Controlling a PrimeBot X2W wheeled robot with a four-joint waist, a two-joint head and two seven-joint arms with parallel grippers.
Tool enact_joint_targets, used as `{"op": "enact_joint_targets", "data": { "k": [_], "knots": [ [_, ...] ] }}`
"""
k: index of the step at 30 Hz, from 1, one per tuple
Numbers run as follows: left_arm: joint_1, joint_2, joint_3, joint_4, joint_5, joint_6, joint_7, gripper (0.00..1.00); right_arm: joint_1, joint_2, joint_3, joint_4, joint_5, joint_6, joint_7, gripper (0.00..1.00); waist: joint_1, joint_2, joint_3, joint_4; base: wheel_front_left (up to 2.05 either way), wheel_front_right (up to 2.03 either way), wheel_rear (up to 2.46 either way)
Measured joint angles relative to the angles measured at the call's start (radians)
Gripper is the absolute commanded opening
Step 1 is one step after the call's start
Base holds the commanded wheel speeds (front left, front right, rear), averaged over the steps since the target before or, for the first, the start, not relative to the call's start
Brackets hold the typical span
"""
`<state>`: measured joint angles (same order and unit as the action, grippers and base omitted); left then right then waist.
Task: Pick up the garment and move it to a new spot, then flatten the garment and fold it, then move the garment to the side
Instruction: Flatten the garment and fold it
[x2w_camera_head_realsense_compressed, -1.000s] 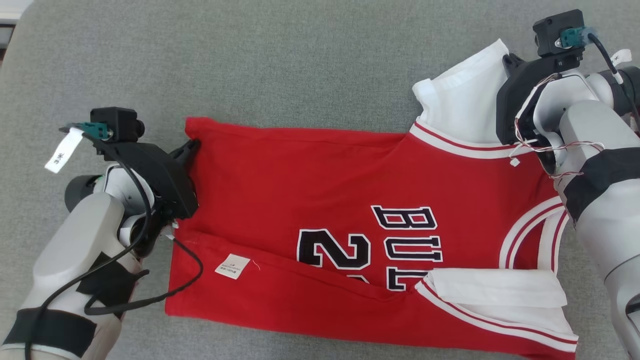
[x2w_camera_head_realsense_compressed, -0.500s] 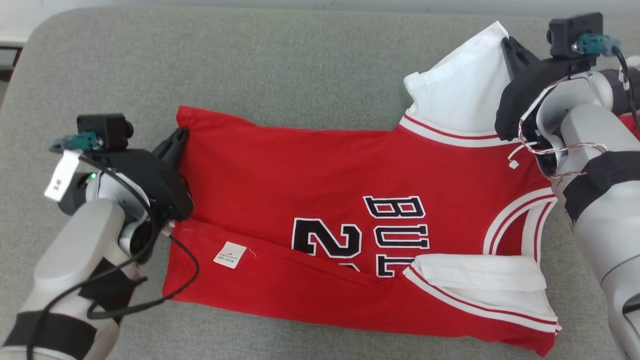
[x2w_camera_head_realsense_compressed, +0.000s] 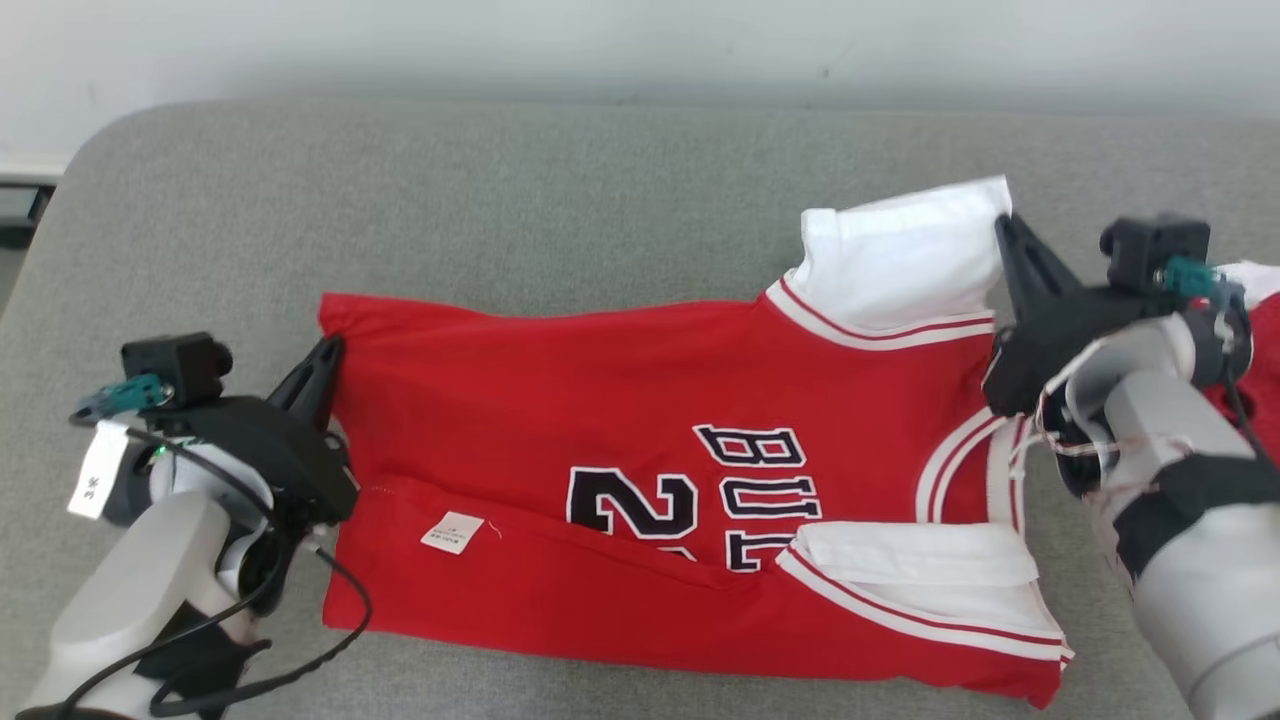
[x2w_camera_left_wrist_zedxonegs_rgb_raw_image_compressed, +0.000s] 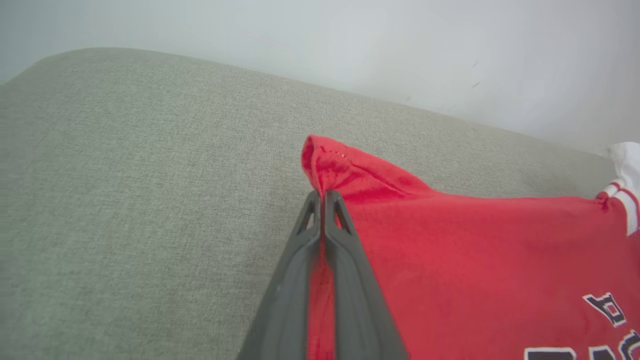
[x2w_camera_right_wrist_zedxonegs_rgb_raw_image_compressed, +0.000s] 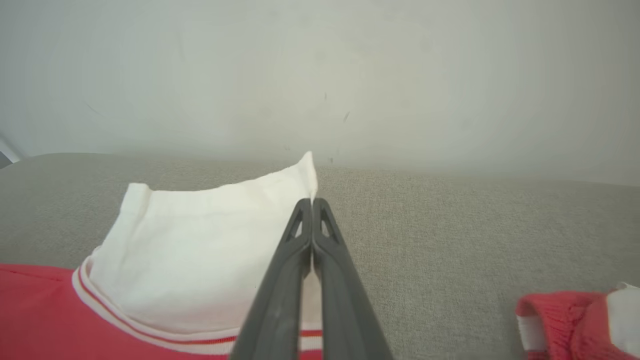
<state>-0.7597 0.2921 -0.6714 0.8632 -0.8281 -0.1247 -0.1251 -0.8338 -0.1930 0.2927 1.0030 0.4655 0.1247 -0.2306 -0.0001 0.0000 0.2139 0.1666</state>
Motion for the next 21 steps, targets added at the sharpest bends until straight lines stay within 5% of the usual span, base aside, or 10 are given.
{"op": "enact_joint_targets", "data": {
  "k": [8, 21],
  "knots": [
    [0.075, 0.017, -0.026, -0.024, -0.011, 0.000, -0.030, 0.00, 0.168, -0.031, 0.119, -0.180, 0.103, 0.000, -0.008, 0.00, 0.0000, 0.0000, -0.055, -0.025, 0.00, 0.00, 0.00],
    [0.184, 0.028, -0.036, -0.049, -0.062, 0.000, -0.062, 0.00, 0.436, -0.172, 0.189, -0.455, 0.329, 0.000, -0.016, 0.00, -0.0001, -0.0001, -0.143, -0.048, 0.00, 0.00, 0.00]
  ]
}}
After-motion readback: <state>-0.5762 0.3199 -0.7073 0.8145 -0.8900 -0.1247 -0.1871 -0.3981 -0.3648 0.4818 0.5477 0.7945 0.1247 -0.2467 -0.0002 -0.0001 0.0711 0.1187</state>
